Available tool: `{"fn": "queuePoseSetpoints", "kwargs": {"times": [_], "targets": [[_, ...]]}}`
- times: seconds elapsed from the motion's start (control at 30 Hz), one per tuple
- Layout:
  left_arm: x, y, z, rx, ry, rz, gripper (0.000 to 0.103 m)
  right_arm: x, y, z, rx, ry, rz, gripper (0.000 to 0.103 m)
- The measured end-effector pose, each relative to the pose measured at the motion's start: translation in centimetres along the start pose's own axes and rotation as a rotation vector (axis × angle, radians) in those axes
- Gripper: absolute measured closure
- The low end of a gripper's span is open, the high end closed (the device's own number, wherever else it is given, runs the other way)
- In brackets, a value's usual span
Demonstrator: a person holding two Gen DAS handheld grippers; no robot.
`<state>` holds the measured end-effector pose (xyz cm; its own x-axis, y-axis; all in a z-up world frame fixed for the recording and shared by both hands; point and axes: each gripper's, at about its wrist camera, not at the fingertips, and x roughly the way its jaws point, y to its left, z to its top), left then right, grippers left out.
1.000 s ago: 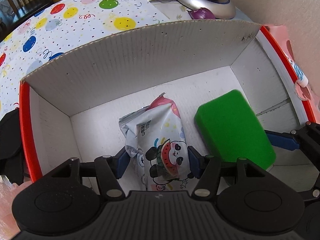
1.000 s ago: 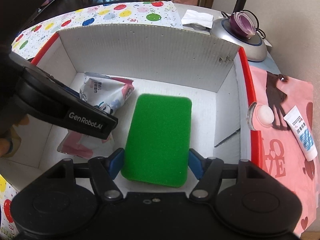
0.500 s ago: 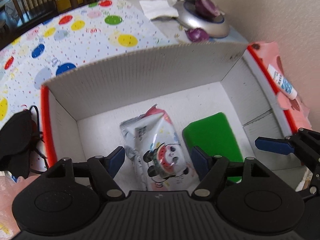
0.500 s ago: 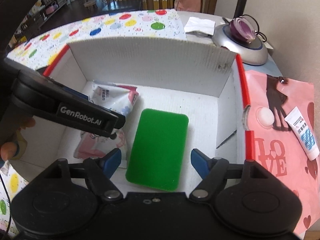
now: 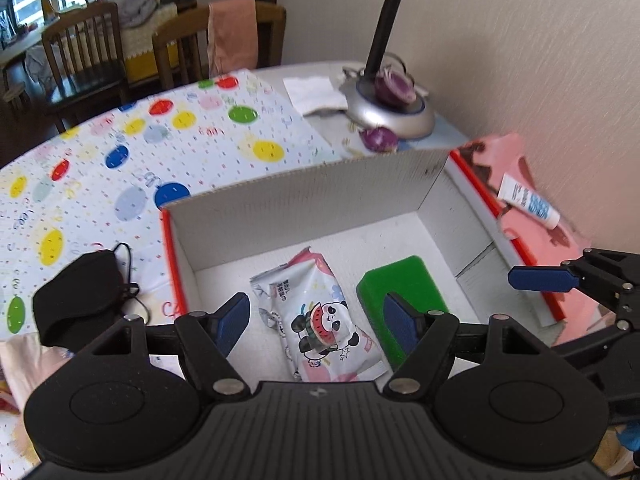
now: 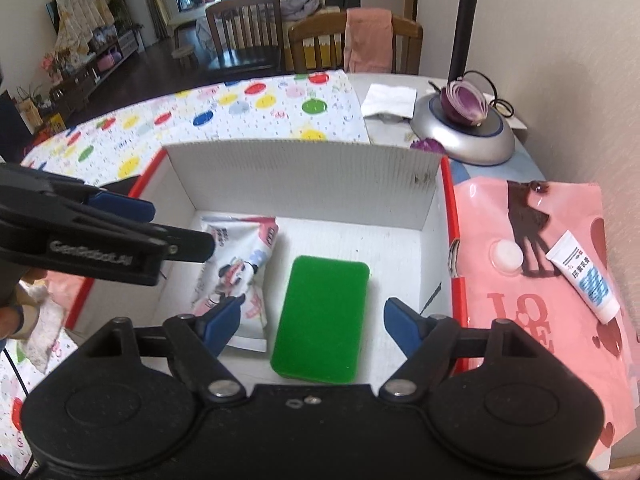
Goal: Organize soft objects
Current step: 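Open both tools to release the sponge and bag inside the box, then withdraw both tools from the box toward the pink puff and white towel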
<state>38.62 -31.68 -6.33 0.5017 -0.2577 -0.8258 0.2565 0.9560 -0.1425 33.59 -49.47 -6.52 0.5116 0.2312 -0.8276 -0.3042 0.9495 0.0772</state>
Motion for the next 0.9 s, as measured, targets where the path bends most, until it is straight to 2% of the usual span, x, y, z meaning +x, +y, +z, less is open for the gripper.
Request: {"fn": "queuePoseSetpoints", "kwargs": {"times": [0.4, 0.67, 0.9], "targets": [[-7.9, 2.6, -3.1, -0.029, -0.154, -0.009, 0.03, -4.3, 2.9, 0.1, -0.004, -0.12, 0.052, 0.02], [-12.6, 5.4, -5.7, -0.038, -0.235, -0.015, 0.03, -6.5, 6.4, -0.2, 0.02, -0.182, 0.085, 0.018], [-16.4, 9.3, -8.8, -0.067, -0.283, -0.001, 0.029, -8.2, 10.8, -0.4, -0.004, -0.25, 0.101, 0.016]]}}
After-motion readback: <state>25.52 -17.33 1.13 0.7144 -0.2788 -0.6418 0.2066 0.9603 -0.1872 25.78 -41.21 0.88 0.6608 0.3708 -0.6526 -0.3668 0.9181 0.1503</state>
